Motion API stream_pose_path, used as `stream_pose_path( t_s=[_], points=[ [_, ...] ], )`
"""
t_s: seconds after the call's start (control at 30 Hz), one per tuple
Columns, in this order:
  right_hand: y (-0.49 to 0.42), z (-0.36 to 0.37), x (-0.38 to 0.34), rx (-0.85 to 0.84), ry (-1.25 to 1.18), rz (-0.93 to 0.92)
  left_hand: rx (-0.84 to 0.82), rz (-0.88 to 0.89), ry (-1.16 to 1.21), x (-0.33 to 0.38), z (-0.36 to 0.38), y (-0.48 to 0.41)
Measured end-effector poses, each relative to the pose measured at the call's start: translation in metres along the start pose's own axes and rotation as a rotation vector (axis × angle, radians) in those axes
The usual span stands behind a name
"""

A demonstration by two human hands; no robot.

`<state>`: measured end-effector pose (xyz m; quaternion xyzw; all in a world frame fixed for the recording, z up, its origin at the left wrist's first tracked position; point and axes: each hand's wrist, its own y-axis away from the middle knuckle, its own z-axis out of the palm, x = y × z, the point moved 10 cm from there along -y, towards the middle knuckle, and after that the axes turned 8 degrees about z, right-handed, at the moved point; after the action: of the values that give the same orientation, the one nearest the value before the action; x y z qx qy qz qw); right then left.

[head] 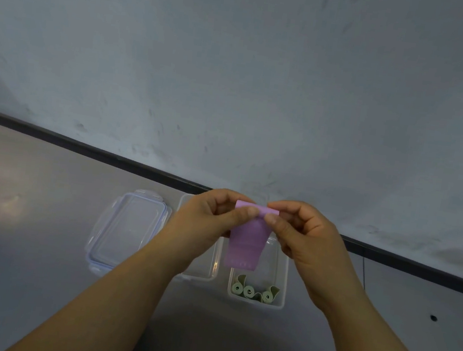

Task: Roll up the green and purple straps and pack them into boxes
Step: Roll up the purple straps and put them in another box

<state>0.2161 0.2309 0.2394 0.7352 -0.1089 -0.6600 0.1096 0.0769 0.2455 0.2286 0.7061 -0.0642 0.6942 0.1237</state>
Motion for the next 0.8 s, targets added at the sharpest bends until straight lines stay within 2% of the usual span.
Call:
stream_pose_path(
  t_s=[0.1, 0.17, 0.47, 0.63, 0.8],
  points=[
    [0.0, 0.002, -0.001, -0.024, 0.058, -0.025, 0.006, -0.003, 0.01, -0.001, -0.003, -0.001],
    [0.001, 0.005, -0.006, -0.064, 0.178, -0.073, -0.018, -0.016, 0.02, -0.002, -0.004, -0.001],
    [0.021, 0.034, -0.004, -0.438, 0.562, -0.152, -0.349, -0.221, -0.005, -0.017, 0.016, 0.015],
    [0.033, 0.047, -0.011, -0.549, 0.597, -0.242, -0.514, -0.296, 0.1, -0.019, 0.035, 0.027],
    [0.037, 0.05, -0.016, -0.559, 0.596, -0.255, -0.549, -0.317, 0.169, -0.019, 0.04, 0.03]
  ],
)
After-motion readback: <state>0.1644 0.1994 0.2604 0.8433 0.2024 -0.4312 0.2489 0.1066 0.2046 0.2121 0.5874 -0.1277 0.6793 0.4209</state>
